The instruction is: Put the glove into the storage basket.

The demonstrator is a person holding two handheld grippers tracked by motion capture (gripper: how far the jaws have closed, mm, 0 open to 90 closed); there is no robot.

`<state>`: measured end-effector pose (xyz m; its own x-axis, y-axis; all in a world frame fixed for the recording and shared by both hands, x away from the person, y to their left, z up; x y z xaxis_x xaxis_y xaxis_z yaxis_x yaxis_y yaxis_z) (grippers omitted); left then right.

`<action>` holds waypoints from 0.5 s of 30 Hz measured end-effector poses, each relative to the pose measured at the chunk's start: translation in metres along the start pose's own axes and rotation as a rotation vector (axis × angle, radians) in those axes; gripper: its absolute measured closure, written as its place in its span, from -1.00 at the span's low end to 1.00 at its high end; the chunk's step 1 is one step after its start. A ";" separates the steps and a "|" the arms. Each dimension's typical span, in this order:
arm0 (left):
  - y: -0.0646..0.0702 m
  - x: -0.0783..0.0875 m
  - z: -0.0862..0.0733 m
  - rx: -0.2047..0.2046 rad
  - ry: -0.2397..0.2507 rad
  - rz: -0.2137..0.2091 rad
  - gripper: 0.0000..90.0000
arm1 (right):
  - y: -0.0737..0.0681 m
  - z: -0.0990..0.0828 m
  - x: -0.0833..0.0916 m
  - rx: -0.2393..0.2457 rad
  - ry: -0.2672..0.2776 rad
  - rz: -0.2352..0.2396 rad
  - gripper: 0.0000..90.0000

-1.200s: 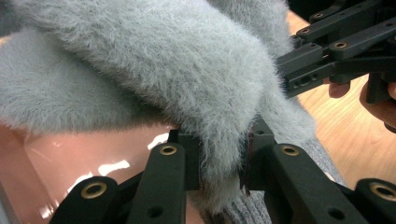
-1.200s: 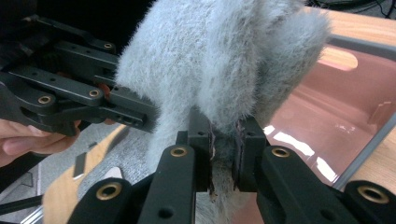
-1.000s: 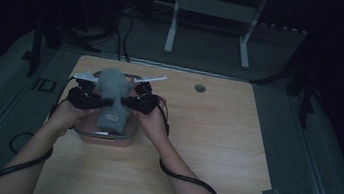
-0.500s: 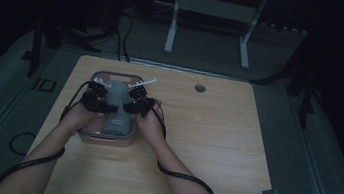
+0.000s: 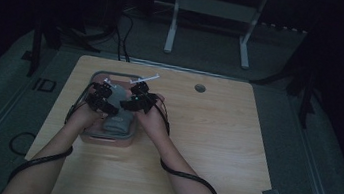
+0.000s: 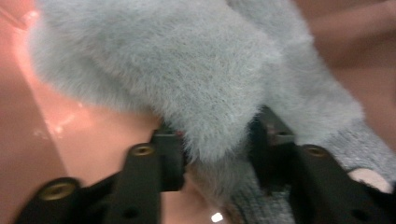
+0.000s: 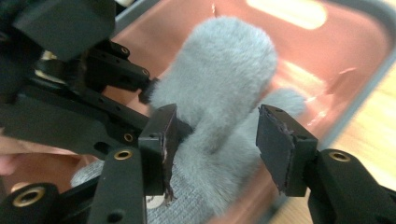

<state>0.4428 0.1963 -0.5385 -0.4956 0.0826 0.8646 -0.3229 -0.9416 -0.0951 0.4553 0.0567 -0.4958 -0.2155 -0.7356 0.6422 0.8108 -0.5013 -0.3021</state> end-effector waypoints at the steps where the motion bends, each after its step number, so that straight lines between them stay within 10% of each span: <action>1: 0.000 0.002 0.000 -0.015 0.011 0.035 0.07 | 0.001 0.001 0.003 0.005 0.007 0.002 0.01; 9: -0.002 0.004 -0.003 -0.054 -0.022 0.153 -0.43 | 0.013 -0.004 0.028 -0.013 0.053 0.009 -0.33; 15: -0.003 0.012 0.000 -0.025 0.028 0.111 -0.61 | 0.022 -0.011 0.043 -0.018 0.071 0.048 -0.53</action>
<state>0.4380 0.2001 -0.5273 -0.5518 -0.0120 0.8339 -0.2848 -0.9371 -0.2019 0.4577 0.0092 -0.4823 -0.2150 -0.7893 0.5752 0.8115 -0.4720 -0.3444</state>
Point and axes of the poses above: each handheld gripper's, and its own axes: x roughly backward along the jaws, z roughly out of its top, y roughly to its right, the point moved 4 cm from there along -x, roughly forward along the jaws, and after that the axes turned 11 degrees about z, right-handed, at the moved point
